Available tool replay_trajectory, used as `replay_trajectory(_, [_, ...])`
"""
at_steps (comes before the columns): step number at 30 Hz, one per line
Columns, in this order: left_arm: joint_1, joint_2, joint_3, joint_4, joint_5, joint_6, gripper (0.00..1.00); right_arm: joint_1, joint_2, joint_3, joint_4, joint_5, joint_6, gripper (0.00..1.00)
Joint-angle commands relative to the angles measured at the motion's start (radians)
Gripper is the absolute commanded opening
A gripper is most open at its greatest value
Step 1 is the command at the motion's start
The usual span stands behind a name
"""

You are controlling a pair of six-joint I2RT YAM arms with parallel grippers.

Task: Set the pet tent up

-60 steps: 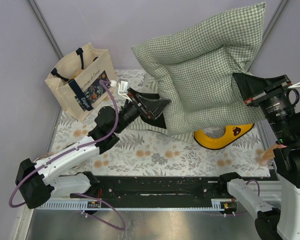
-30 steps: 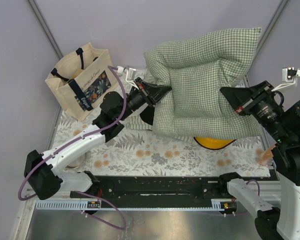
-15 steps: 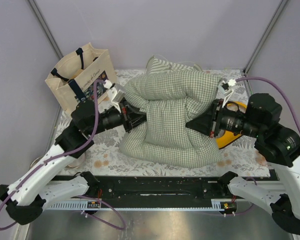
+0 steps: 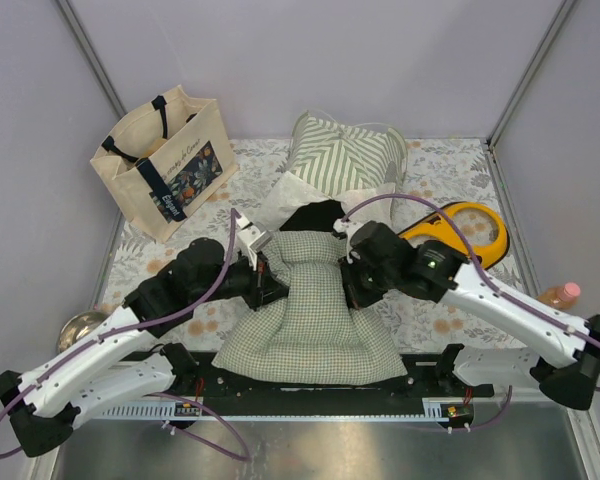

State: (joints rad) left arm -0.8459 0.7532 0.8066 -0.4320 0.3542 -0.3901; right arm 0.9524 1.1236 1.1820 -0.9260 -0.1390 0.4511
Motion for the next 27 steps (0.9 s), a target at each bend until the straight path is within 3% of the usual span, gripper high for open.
replay_trajectory(1, [-0.039,0.04,0.026,0.114,-0.107,-0.036,0.0,0.065,0.062,0.016,0.107,0.134,0.05,0.0])
replay_trajectory(6, [-0.093,0.101,0.035,0.139,-0.171,-0.023,0.0,0.092,0.079,-0.022,0.22,0.176,0.055,0.0])
replay_trajectory(15, [-0.12,-0.035,0.104,-0.181,-0.412,0.137,0.0,0.143,0.146,0.079,0.332,0.038,-0.034,0.0])
replay_trajectory(21, [-0.12,-0.107,0.124,-0.274,-0.445,0.149,0.0,0.189,0.238,0.108,0.357,-0.008,-0.124,0.0])
replay_trajectory(27, [-0.119,-0.107,0.146,-0.318,-0.485,0.158,0.0,0.183,0.355,0.152,0.334,0.067,-0.294,0.0])
